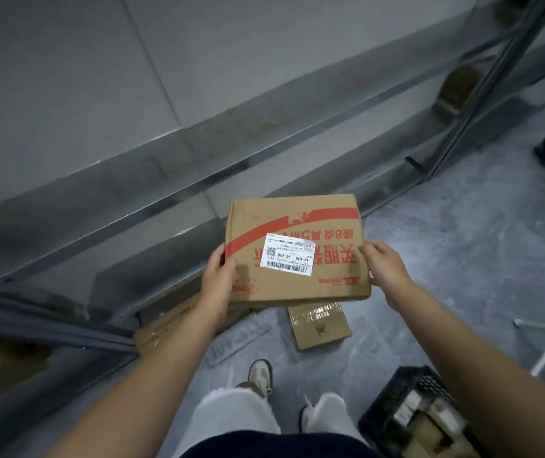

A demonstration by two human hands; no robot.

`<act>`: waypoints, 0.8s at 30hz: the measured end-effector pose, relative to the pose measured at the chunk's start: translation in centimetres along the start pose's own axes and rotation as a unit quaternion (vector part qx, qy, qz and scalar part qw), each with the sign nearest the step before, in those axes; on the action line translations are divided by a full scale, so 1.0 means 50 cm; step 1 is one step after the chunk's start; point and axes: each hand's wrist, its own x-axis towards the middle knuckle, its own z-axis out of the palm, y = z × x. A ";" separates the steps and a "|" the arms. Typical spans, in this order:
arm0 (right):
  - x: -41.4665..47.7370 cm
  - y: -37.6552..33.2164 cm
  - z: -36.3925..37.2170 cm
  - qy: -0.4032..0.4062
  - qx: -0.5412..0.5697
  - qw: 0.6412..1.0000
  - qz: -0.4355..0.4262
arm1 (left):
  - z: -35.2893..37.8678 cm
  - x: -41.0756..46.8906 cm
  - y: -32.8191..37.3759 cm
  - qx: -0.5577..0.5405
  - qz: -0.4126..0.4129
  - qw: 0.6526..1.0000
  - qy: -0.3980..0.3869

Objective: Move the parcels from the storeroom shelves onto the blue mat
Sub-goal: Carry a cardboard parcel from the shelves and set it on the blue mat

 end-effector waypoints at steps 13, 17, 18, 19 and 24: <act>-0.179 -0.113 0.301 -0.251 -0.137 0.948 -0.139 | -0.356 -0.235 -0.077 -0.111 0.045 0.960 0.252; -0.296 -0.131 0.466 -0.317 -0.196 0.912 -0.173 | -0.525 -0.319 -0.138 -0.143 0.050 0.931 0.334; -0.331 -0.132 0.510 -0.332 -0.208 0.902 -0.184 | -0.569 -0.342 -0.158 -0.145 0.050 0.925 0.348; -0.369 -0.131 0.557 -0.347 -0.219 0.891 -0.196 | -0.616 -0.366 -0.179 -0.148 0.051 0.919 0.362; -0.601 -0.098 0.810 -0.422 -0.253 0.836 -0.243 | -0.882 -0.498 -0.279 -0.174 0.051 0.883 0.433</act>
